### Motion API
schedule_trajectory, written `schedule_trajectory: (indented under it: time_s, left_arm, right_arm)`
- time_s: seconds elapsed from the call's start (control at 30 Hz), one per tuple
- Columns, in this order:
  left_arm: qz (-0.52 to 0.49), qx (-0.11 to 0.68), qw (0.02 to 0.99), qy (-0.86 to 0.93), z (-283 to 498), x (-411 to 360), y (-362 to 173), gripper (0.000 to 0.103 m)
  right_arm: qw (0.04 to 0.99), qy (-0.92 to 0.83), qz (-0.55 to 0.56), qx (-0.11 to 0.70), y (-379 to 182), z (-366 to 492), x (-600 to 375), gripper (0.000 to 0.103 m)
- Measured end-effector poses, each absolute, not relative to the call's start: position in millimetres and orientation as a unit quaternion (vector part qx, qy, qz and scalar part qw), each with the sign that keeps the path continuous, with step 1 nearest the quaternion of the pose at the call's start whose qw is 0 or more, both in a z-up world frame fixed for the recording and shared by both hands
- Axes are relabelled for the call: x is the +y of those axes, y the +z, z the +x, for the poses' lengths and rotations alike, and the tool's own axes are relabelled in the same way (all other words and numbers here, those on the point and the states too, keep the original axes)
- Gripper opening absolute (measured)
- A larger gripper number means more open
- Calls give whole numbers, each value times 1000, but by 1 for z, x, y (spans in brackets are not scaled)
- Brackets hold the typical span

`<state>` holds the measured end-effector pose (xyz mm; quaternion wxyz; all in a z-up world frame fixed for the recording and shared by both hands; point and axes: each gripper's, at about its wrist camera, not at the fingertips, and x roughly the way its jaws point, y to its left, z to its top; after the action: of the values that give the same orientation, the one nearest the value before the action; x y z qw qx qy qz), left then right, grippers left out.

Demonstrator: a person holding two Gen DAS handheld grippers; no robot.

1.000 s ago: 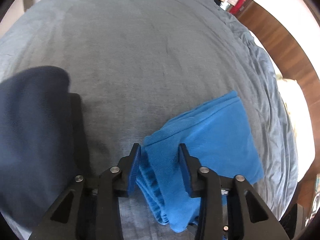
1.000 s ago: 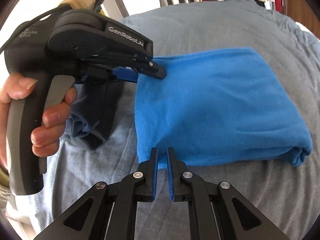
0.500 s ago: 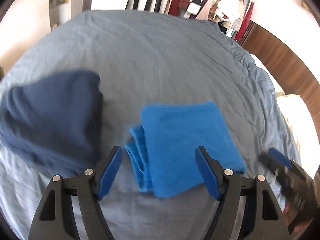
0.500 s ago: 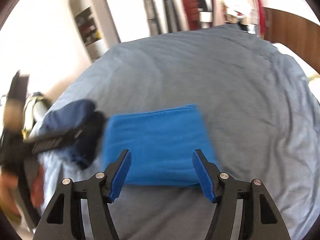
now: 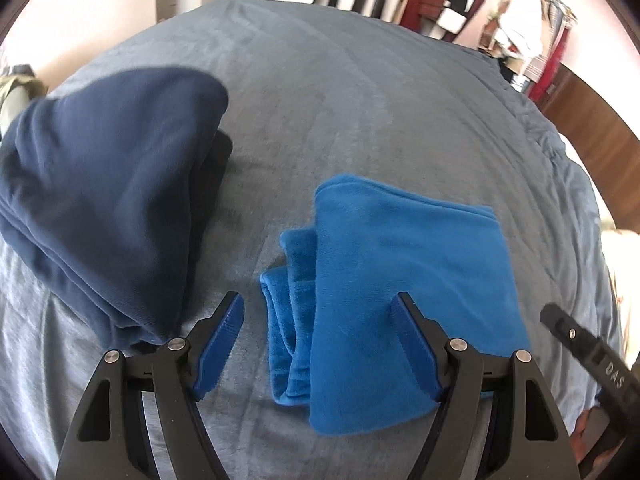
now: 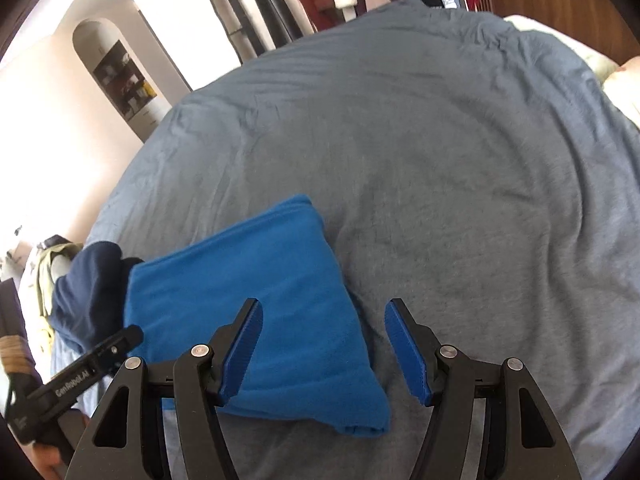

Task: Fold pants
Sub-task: 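Grasp the folded blue sweatpants edge with the left gripper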

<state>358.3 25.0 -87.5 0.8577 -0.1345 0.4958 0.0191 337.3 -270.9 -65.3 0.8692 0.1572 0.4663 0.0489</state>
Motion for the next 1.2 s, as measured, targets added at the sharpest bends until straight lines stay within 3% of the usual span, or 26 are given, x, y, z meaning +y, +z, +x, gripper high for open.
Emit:
schedule_trajectory:
  time_s: [0.27, 0.5, 1.2]
  left_arm:
    - [-128, 516, 846, 42, 365, 28, -113, 85]
    - [-127, 557, 819, 53, 381, 27, -132, 86]
    - [-226, 569, 791, -11, 386, 56, -164, 84]
  right_arm:
    - [860, 38, 156, 484, -85, 331, -272, 65]
    - [848, 38, 166, 502, -97, 329, -271, 65]
    - [839, 42, 160, 518, -120, 330, -255, 64]
